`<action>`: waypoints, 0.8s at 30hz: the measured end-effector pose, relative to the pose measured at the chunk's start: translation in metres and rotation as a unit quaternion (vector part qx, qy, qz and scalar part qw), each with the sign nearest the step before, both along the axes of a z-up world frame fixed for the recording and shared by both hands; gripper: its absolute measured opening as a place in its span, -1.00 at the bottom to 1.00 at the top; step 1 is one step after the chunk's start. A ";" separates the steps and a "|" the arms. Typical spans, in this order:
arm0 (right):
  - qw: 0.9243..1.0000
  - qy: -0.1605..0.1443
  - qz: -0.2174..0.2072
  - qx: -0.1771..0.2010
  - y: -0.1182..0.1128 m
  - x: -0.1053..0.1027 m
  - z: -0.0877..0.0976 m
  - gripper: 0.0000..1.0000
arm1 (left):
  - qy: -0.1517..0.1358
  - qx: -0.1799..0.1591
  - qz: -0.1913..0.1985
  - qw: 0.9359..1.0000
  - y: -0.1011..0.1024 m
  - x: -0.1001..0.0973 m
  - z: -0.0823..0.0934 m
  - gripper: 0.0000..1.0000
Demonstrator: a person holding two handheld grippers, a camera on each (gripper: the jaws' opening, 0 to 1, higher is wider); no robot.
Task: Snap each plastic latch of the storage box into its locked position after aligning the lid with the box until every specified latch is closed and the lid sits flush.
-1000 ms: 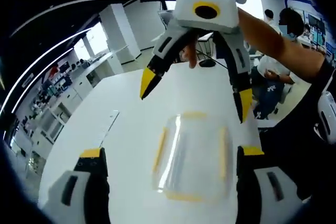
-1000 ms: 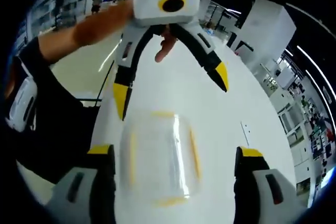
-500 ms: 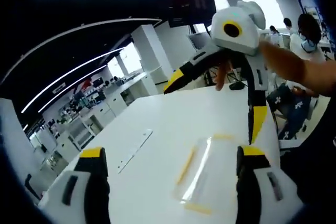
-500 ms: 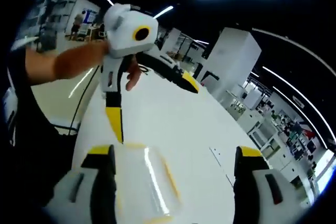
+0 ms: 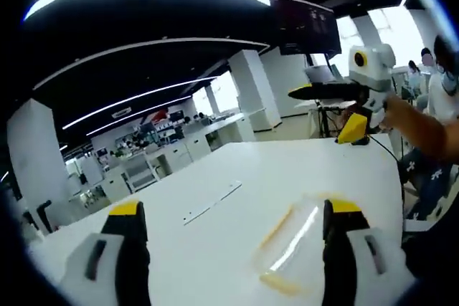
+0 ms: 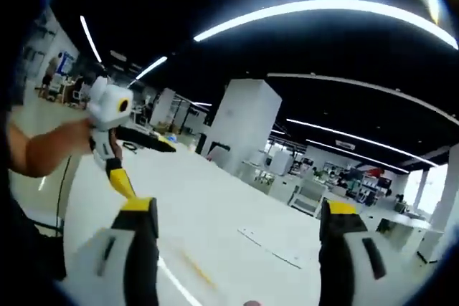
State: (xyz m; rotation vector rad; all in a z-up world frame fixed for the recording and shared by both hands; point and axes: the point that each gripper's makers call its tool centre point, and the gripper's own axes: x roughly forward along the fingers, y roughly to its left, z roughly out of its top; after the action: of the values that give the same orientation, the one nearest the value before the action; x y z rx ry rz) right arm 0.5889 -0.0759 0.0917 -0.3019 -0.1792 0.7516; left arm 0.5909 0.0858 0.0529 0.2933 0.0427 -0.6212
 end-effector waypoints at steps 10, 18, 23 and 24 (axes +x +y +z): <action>0.999 -0.012 -0.026 0.020 -0.002 -0.007 0.000 1.00 | -0.044 -0.034 0.043 0.998 0.018 -0.001 0.015 1.00; 0.996 -0.041 -0.071 0.039 -0.018 -0.017 0.004 0.90 | -0.056 -0.048 0.061 0.995 0.025 -0.012 0.017 1.00; 0.995 -0.040 -0.080 0.035 -0.020 -0.023 -0.010 0.90 | -0.064 -0.057 0.070 0.994 0.027 -0.019 0.012 1.00; 0.996 -0.038 -0.078 0.037 -0.019 -0.024 -0.014 0.91 | -0.064 -0.057 0.070 0.994 0.027 -0.019 0.011 1.00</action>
State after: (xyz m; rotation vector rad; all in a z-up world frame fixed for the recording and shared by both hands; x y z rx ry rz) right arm 0.5648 -0.0948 0.0773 -0.2714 -0.2508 0.5772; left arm 0.5714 0.1132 0.0640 0.2169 -0.0945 -0.4620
